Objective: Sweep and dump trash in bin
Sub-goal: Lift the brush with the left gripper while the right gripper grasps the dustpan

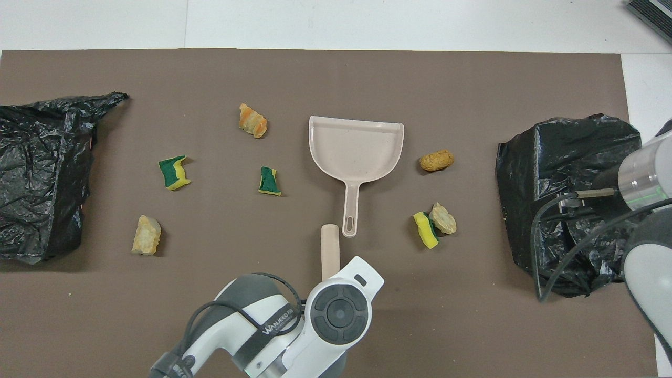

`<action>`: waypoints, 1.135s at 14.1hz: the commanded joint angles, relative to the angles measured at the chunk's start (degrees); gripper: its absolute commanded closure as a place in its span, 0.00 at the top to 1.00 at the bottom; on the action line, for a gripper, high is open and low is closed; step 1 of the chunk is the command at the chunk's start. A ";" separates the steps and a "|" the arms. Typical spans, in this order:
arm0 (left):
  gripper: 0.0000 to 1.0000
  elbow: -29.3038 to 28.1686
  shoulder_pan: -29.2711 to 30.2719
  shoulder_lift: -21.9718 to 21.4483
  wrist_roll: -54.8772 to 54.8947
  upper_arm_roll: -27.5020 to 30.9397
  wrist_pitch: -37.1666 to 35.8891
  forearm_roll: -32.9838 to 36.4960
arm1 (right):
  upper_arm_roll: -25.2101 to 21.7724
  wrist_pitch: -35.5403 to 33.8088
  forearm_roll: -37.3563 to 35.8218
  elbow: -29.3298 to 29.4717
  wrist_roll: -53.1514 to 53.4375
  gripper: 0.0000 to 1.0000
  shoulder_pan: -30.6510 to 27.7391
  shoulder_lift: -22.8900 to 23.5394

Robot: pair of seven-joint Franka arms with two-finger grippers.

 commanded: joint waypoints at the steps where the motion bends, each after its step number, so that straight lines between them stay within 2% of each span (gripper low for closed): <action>1: 0.00 1.17 4.25 -0.60 -0.52 -0.37 -3.83 2.43 | 0.01 2.29 1.64 -3.31 0.38 1.00 -0.34 -1.24; 3: 0.00 1.69 7.32 -0.77 -0.43 -0.28 -4.71 5.15 | 0.10 5.78 1.55 -5.07 1.69 1.00 2.36 -0.11; 7: 0.00 4.24 14.97 -0.07 -0.43 -0.37 -5.50 7.53 | 0.10 13.25 1.47 -4.64 14.06 1.00 9.40 6.21; 10: 0.00 7.14 21.12 0.11 -1.92 -0.28 -12.77 9.37 | 0.19 18.97 1.90 -1.49 22.76 1.00 14.15 12.97; 13: 0.00 7.15 26.21 -0.07 -7.88 -0.28 -19.20 11.23 | 0.45 20.04 4.72 3.87 28.14 1.00 16.80 18.78; 16: 0.00 3.82 32.02 -1.47 -8.43 -0.37 -20.62 11.32 | 0.54 24.86 5.59 4.41 32.62 1.00 18.55 22.48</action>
